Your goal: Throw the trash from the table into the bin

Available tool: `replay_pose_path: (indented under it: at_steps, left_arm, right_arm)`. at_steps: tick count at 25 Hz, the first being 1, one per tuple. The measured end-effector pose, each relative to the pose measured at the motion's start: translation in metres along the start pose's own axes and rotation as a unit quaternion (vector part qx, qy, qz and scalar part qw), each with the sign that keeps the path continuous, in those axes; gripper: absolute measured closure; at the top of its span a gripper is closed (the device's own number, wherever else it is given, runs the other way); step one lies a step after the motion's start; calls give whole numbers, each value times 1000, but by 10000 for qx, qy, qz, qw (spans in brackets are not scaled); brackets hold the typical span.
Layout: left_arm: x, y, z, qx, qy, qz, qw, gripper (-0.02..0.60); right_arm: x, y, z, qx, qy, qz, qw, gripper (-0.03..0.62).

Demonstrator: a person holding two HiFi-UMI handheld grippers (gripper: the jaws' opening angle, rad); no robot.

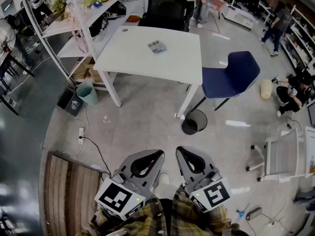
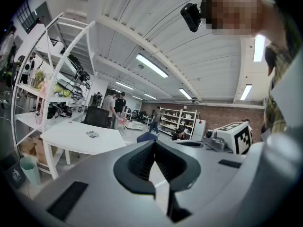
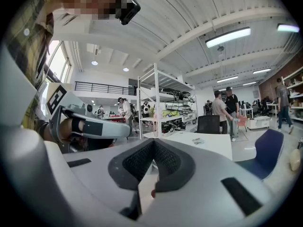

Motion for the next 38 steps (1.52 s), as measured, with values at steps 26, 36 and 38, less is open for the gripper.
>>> replay_pose_path:
  at_steps: [26,36,38]
  left_arm:
    - [0,-43,11,604,-86,301,9977,574]
    - [18,-59,-73,757,58,299,9967,574]
    - [28,-67,-98,708,32,281,9971,574]
  right_arm:
    - [-11,7,56,370,-26,230,9990,595]
    - [-21,-77,68,503,-21,-5,9987,595]
    - [-20,-102,73,443,-24,-14,9990,595]
Point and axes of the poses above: the fingertips, and each gripper's own axes: y backward along the fingers, z to its right, x out of its top, the point moved 6 cm from there along y, backward along the fingers, and after that the axes turned 5 degrees about y, right-handed, at the moved point
